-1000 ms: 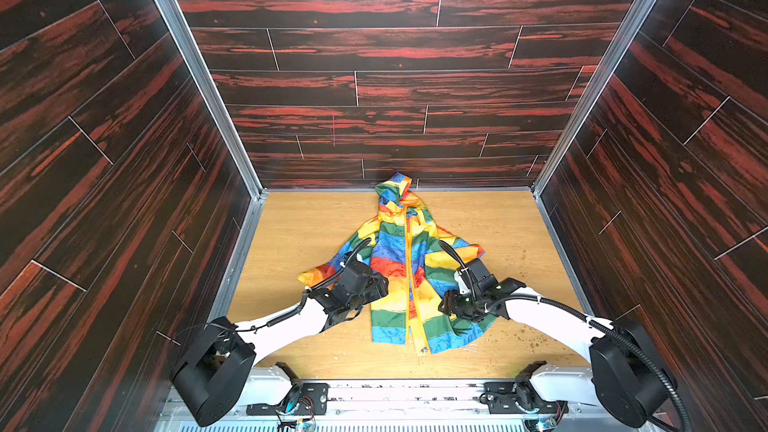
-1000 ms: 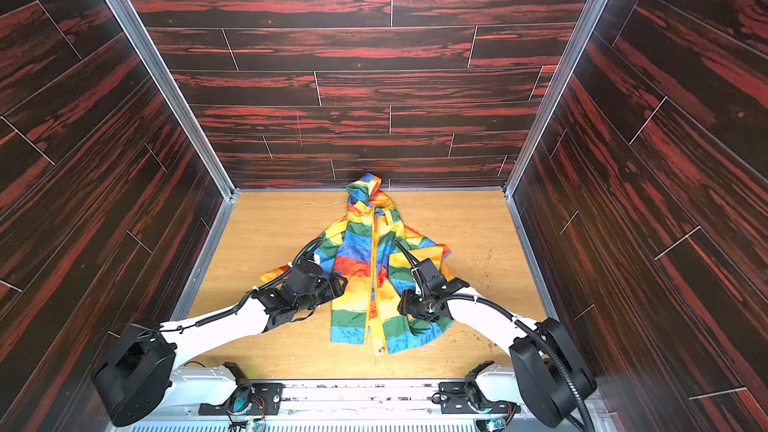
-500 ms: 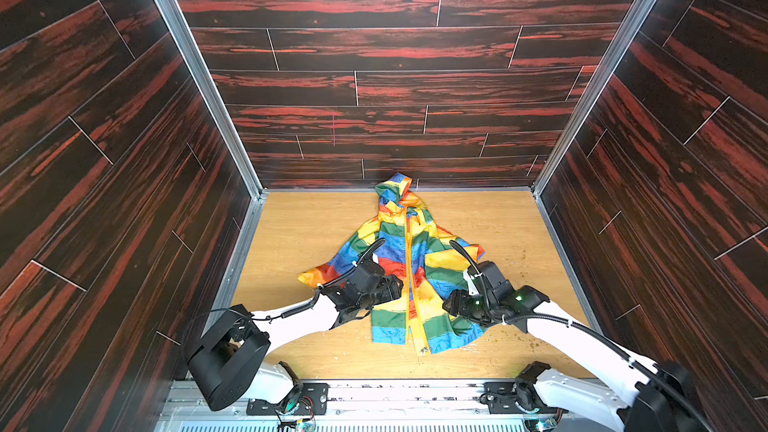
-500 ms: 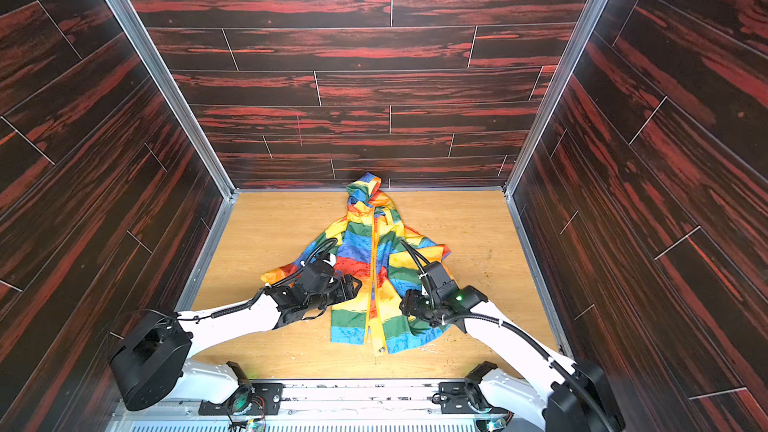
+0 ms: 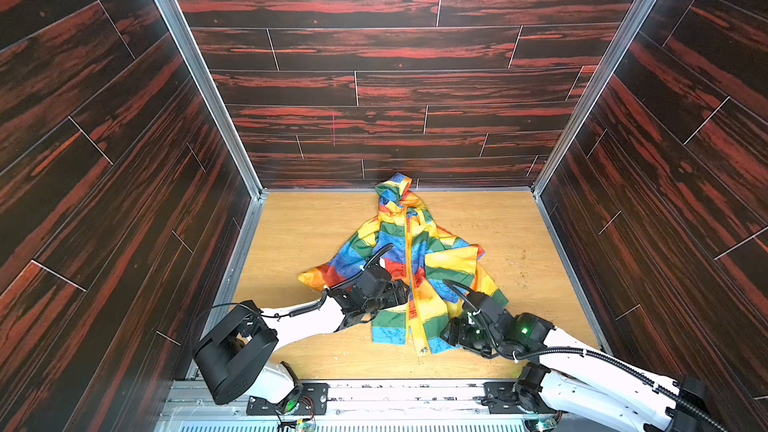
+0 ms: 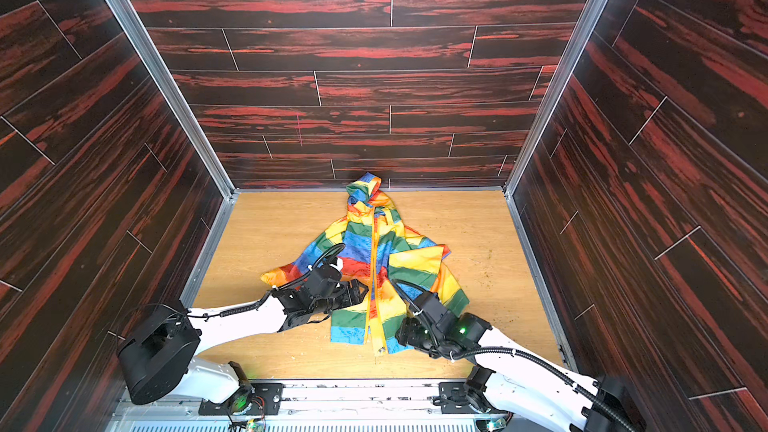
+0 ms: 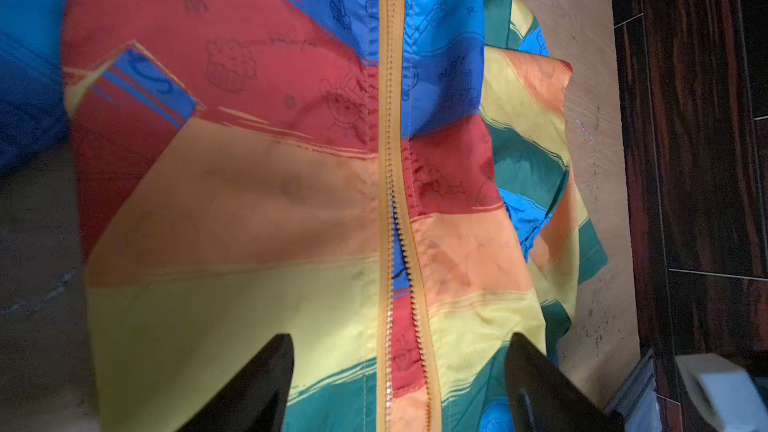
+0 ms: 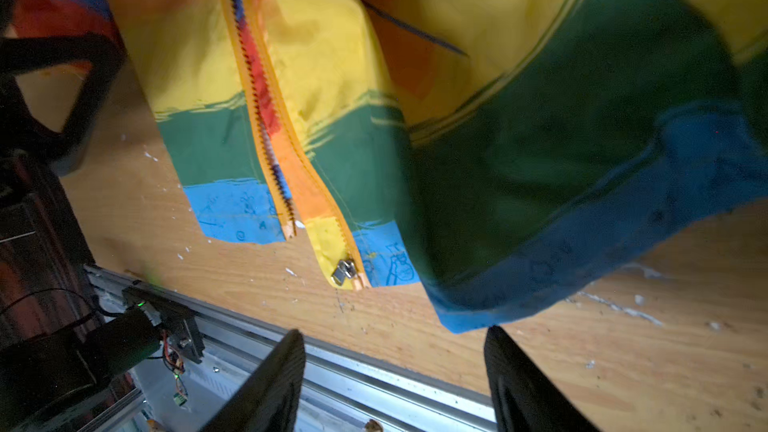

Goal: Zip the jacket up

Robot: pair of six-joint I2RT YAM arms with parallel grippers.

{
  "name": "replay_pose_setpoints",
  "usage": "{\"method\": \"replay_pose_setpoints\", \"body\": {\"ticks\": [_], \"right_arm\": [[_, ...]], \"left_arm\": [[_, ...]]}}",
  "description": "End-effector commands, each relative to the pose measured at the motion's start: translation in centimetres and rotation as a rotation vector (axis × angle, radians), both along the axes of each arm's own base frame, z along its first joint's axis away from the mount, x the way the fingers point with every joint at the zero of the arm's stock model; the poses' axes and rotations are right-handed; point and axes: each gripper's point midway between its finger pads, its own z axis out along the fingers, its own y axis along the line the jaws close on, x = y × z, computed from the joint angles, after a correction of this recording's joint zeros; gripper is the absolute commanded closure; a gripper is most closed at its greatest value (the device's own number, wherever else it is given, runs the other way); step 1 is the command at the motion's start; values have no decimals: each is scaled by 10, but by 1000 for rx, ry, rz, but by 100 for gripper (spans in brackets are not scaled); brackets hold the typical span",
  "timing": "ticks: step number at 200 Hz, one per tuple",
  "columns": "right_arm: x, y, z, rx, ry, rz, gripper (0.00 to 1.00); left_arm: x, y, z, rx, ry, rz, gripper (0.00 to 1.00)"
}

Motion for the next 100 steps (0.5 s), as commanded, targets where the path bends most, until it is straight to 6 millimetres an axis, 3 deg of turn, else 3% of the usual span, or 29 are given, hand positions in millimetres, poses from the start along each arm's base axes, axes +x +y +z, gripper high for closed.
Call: {"method": "replay_pose_setpoints", "body": {"ticks": [1,100], "right_arm": [[-3,-2,-5,18,21,-80,29],[-16,-4,-29,158,49,-145,21]], "left_arm": [[1,0,-2,-4,-4,28,17],[-3,-1,-11,-32,28,78,17]]}}
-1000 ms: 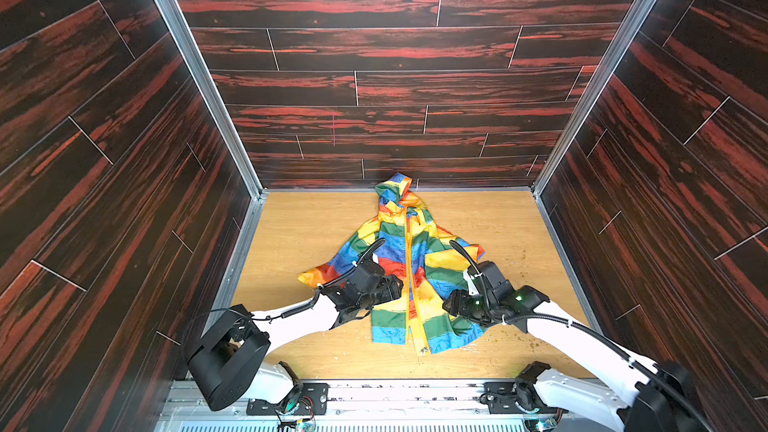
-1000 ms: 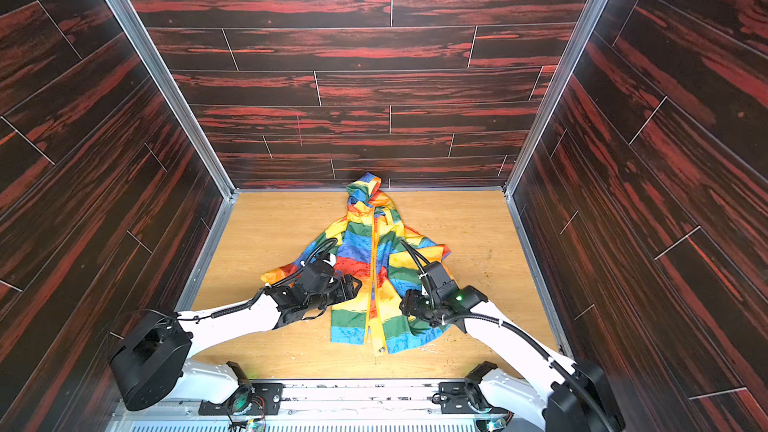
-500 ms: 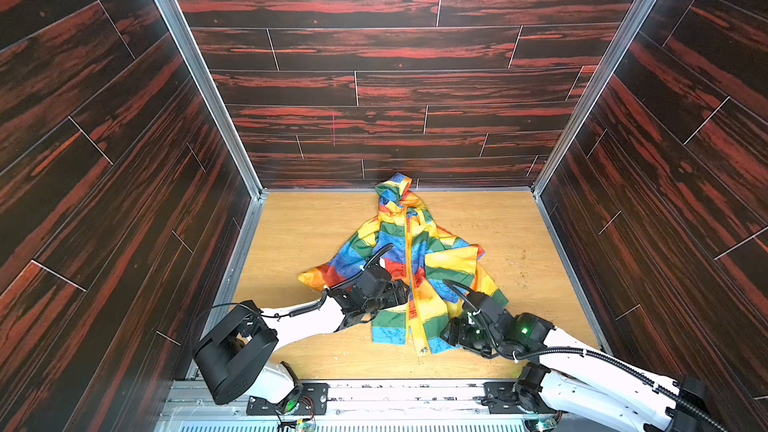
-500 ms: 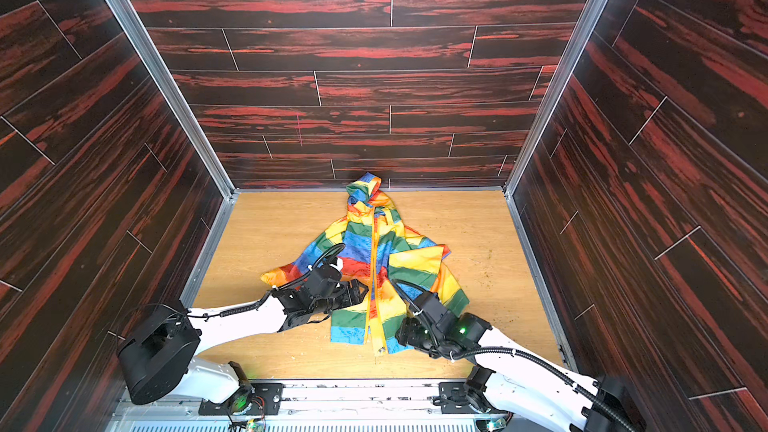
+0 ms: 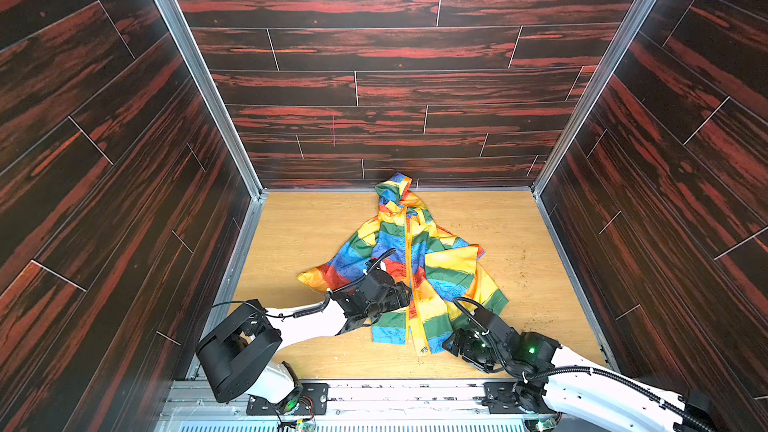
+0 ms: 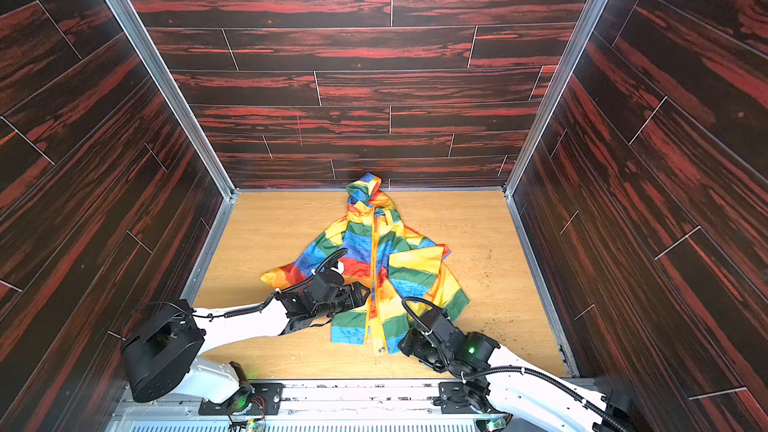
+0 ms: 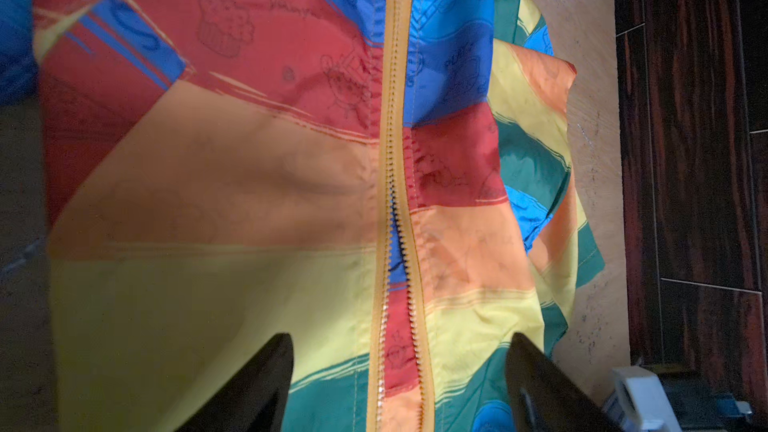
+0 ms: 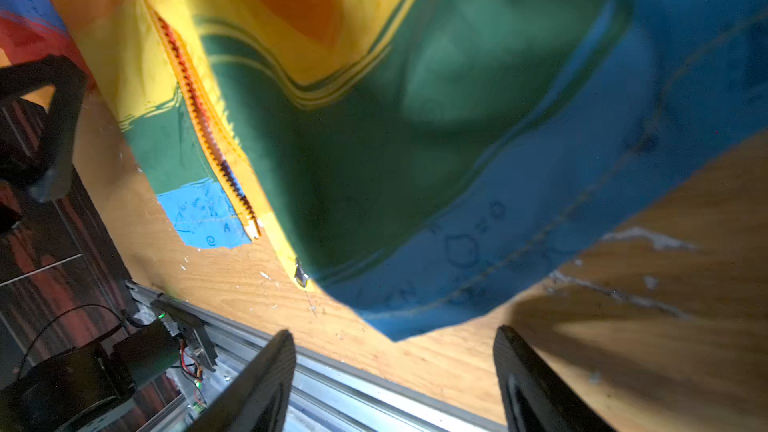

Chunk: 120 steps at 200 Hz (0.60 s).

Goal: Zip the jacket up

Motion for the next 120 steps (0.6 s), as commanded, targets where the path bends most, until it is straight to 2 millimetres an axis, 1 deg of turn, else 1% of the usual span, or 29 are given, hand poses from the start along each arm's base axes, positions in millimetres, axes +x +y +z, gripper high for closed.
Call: {"method": "replay_pose_setpoints", "body": {"ticks": [1,35,63,89,120], "right_arm": [[1,5,-1,45,10,-32,21],[3,9,-9,37,22,-33,19],[8,18,-11,34,22,-20,18],[11,25,-18,41,33,-16,18],[15,25,-23,51,36,-32,19]], "left_arm": [[2,2,-4,-7,1,36,17],[2,7,-3,-6,0,60,16],[3,8,-2,-10,-1,72,16],[5,9,-1,-7,-1,77,16],[6,10,2,-18,-6,87,16]]}}
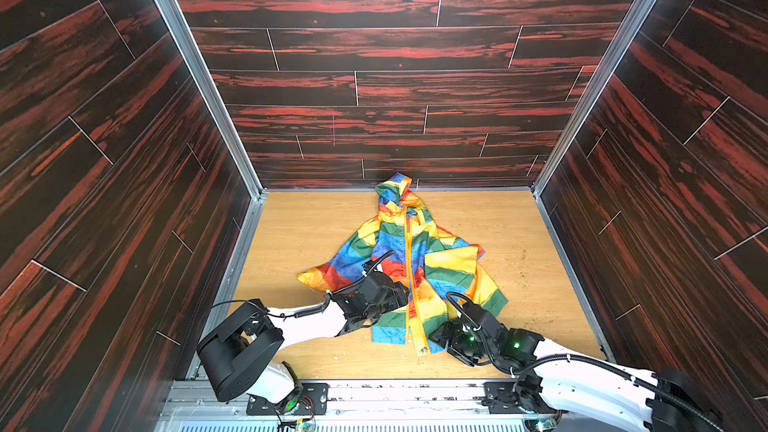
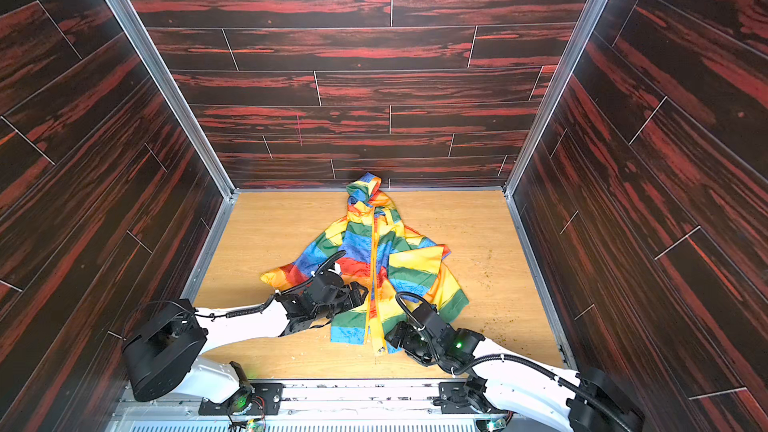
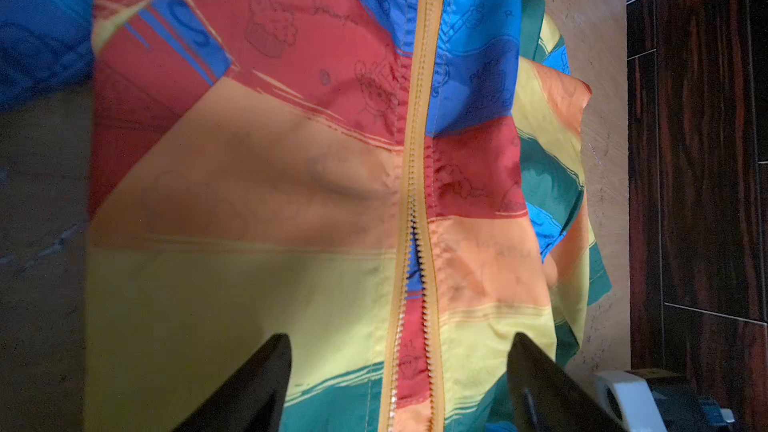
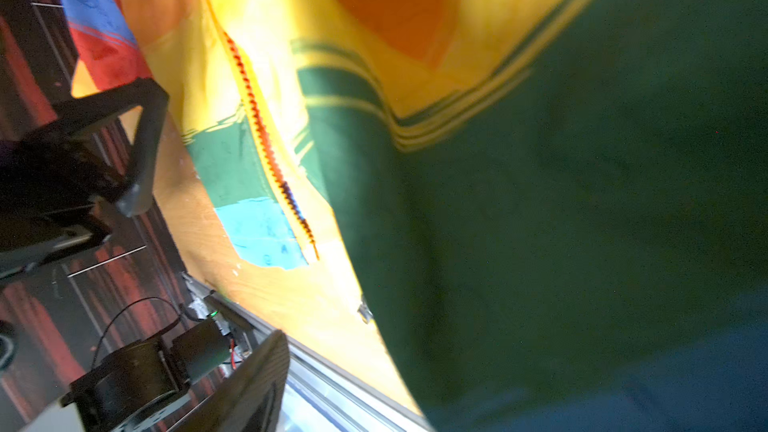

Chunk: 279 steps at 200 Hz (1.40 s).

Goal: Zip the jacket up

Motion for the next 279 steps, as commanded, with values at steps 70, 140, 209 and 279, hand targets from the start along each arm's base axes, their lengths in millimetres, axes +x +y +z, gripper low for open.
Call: {"method": "replay_pose_setpoints", "body": {"ticks": [70,140,209,279], "right_arm": [[8,-24,-23,-50,16,-72,57],[35,-31,2,-75,-44,-72,91],[65,-26,38,-29,-136,-55,100],[82,-30,51,-2,-148,-73,100]], "left_arm": [[0,2,8,-76,-35,26,16],[-2,-8,12,-126,-67,-33,11],[0,-26,12,-182,-73,-85,4],[7,-29,3,-216,-49,-84,0]]}}
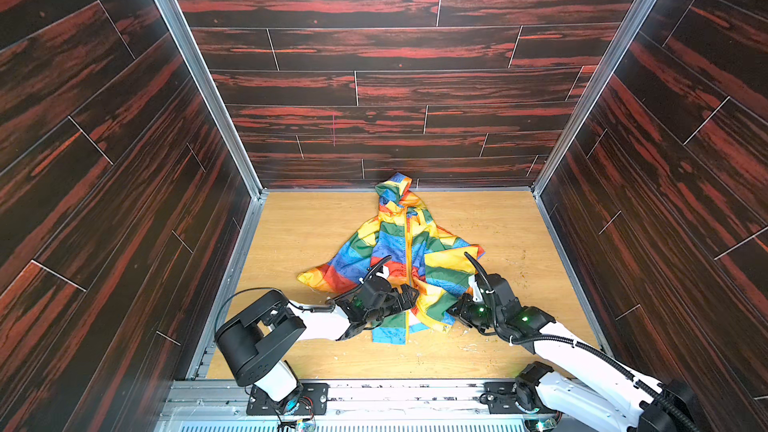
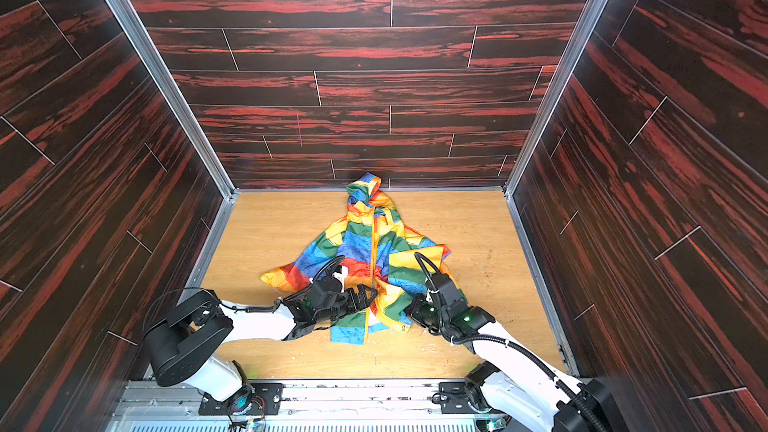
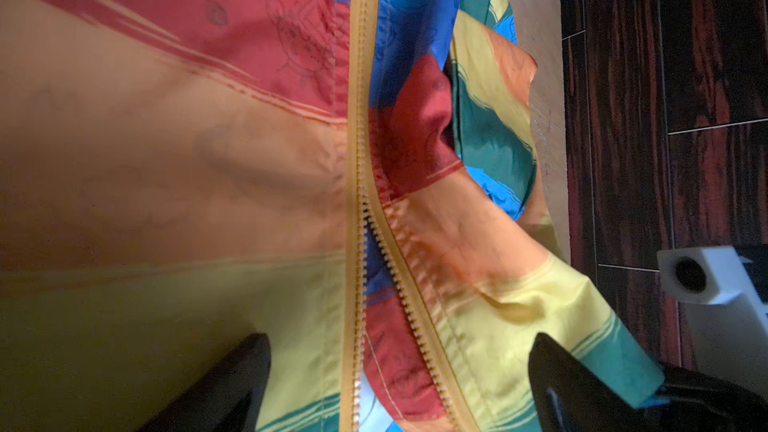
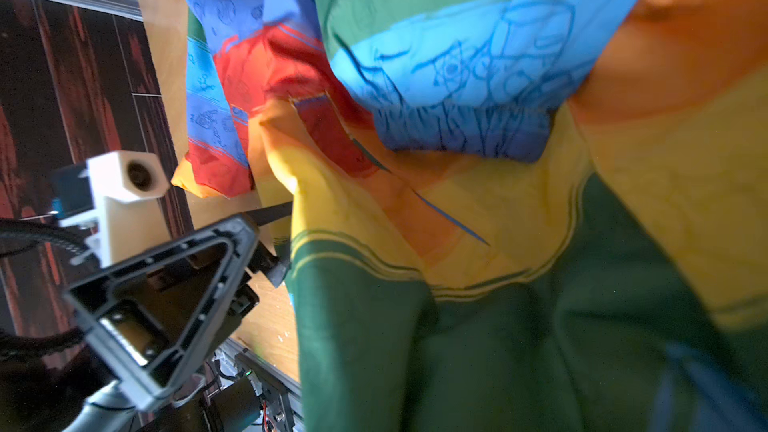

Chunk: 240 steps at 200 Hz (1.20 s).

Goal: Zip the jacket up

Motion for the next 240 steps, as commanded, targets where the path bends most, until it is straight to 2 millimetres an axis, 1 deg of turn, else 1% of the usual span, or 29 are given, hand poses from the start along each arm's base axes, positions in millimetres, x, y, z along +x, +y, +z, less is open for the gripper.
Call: {"method": "replay_pose_setpoints", "body": {"ticks": [1,20,49,72,96,111,124,149,158,176,208,226,240], "right_arm": [[2,-1,2,5,10,10,100],[5,-4,0,13,15,1,100],[5,-9,-3,21,29,-16,100],[5,-14,-8,43,42,-37,100],[6,-14,-13,70,51,-40,100],[7,-14,-14,77,47,-41,97],[8,-14,-12,81,41,-42,93],[9,-16,-9,82,22,-46,81],[9,-16,-8,86,18,-48,75],[7,-17,-9,92,13,-45,69],[-3,-19,-17,94,19,-31,54],[-12,-20,-24,101,29,-19,48],[-19,-19,-29,128,29,-7,44]], "left_arm": [[7,-3,13,-43,-24,1,0],[9,0,15,-44,-26,11,1],[9,2,12,-42,-18,17,1],[9,0,15,-48,-17,10,0],[8,-1,16,-49,-5,12,1],[8,1,17,-51,3,21,0],[7,2,18,-49,11,29,0],[7,4,20,-45,37,48,0],[5,3,20,-52,47,49,1],[2,1,21,-61,68,50,2],[-14,-9,21,-75,88,46,3],[-26,-13,16,-72,109,43,3],[-32,-14,13,-74,120,50,3]]}}
